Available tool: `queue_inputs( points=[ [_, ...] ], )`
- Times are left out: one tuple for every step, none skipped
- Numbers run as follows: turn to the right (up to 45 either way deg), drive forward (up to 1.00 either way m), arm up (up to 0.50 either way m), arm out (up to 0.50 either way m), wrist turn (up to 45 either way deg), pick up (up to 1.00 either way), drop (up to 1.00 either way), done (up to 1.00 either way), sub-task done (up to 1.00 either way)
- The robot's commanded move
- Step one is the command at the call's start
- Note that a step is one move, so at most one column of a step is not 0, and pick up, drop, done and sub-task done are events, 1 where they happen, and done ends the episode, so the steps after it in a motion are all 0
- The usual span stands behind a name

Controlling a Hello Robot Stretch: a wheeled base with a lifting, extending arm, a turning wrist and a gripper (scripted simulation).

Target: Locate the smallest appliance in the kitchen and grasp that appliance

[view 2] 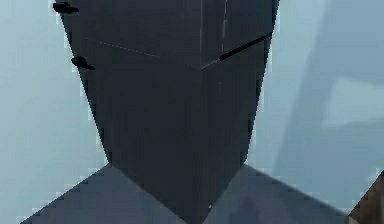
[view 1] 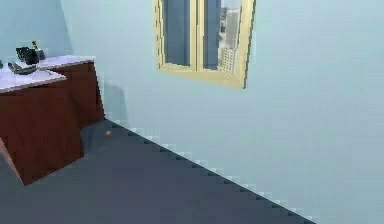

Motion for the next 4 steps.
queue_inputs(
  points=[
    [-45.0,0.0,0.0,0.0,0.0,0.0,0.0,0.0,0.0],
    [-18.0,0.0,0.0,0.0,0.0,0.0,0.0,0.0,0.0],
    [0.0,1.0,0.0,0.0,0.0,0.0,0.0,0.0,0.0],
    [0.0,1.0,0.0,0.0,0.0,0.0,0.0,0.0,0.0]
  ],
)
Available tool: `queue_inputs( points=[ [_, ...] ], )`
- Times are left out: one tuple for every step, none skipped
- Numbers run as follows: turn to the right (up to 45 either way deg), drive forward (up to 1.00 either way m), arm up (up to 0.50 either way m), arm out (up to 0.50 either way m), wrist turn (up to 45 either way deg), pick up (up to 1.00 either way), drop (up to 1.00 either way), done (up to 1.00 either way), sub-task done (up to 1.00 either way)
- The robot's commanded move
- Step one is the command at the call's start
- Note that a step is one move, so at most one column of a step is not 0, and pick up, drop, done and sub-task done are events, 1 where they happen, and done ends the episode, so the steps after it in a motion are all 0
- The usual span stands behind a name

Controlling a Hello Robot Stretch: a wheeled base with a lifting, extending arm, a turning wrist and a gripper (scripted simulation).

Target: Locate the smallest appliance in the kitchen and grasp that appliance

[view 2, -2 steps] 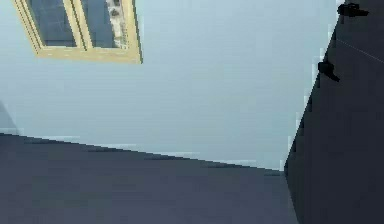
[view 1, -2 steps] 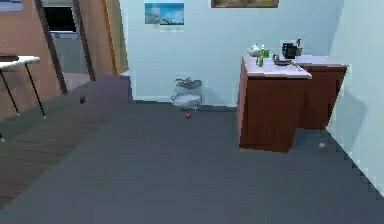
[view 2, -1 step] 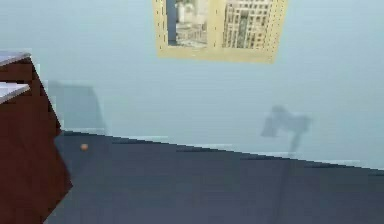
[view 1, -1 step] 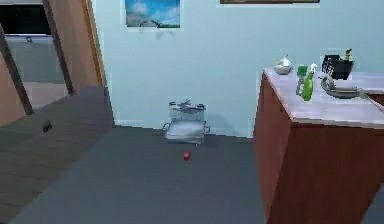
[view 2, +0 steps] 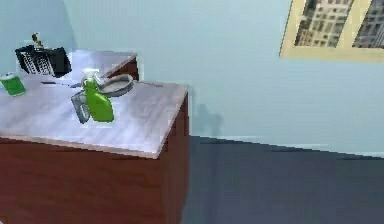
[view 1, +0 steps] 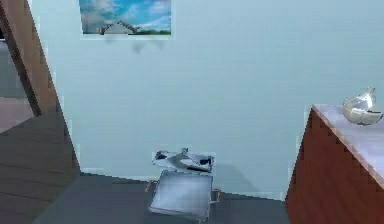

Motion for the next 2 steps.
queue_inputs(
  points=[
    [0.0,0.4,0.0,0.0,0.0,0.0,0.0,0.0,0.0],
    [-18.0,0.0,0.0,0.0,0.0,0.0,0.0,0.0,0.0]
  ],
)
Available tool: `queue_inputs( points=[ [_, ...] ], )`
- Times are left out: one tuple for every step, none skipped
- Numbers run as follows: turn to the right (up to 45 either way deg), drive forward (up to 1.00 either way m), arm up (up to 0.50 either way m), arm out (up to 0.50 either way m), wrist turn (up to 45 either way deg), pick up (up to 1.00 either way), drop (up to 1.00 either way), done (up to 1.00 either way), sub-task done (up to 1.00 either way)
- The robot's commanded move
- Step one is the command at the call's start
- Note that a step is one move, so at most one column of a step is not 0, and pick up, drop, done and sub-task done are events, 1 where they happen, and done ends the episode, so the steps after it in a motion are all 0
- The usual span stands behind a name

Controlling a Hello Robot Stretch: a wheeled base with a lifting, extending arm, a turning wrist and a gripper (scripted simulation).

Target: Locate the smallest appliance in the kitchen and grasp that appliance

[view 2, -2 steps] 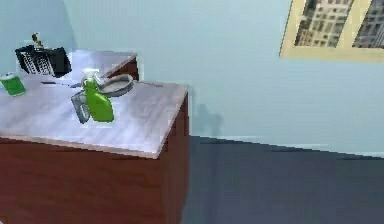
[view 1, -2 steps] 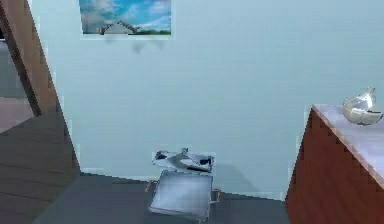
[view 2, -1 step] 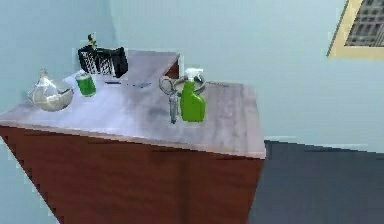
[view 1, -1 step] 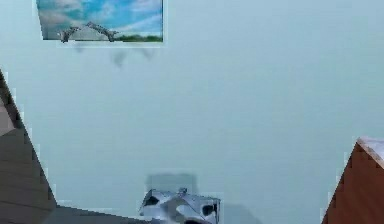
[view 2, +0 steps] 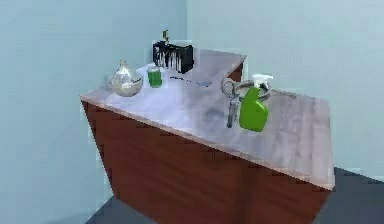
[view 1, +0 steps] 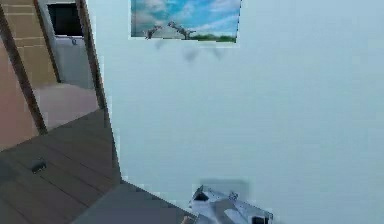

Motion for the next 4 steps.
queue_inputs(
  points=[
    [45.0,0.0,0.0,0.0,0.0,0.0,0.0,0.0,0.0],
    [45.0,0.0,0.0,0.0,0.0,0.0,0.0,0.0,0.0],
    [45.0,0.0,0.0,0.0,0.0,0.0,0.0,0.0,0.0],
    [24.0,0.0,0.0,0.0,0.0,0.0,0.0,0.0,0.0]
  ],
)
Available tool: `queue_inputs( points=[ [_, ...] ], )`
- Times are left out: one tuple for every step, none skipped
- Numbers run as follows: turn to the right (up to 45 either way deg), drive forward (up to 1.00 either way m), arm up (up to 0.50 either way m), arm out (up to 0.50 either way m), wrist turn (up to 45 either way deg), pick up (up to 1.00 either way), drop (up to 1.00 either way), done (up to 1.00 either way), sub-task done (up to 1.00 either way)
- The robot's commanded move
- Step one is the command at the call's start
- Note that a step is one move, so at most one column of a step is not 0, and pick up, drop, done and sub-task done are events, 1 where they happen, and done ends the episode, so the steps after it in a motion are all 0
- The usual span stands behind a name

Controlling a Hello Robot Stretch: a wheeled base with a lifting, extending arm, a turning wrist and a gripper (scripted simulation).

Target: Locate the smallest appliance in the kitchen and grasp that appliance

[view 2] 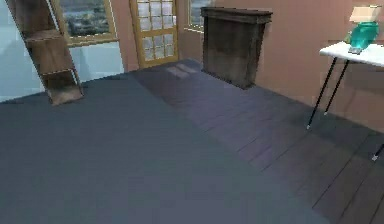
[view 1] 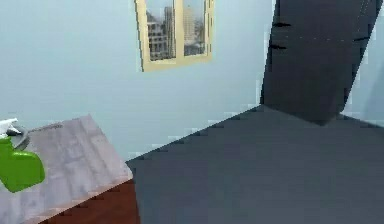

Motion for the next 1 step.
queue_inputs(
  points=[
    [0.0,0.65,0.0,0.0,0.0,0.0,0.0,0.0,0.0]
  ],
)
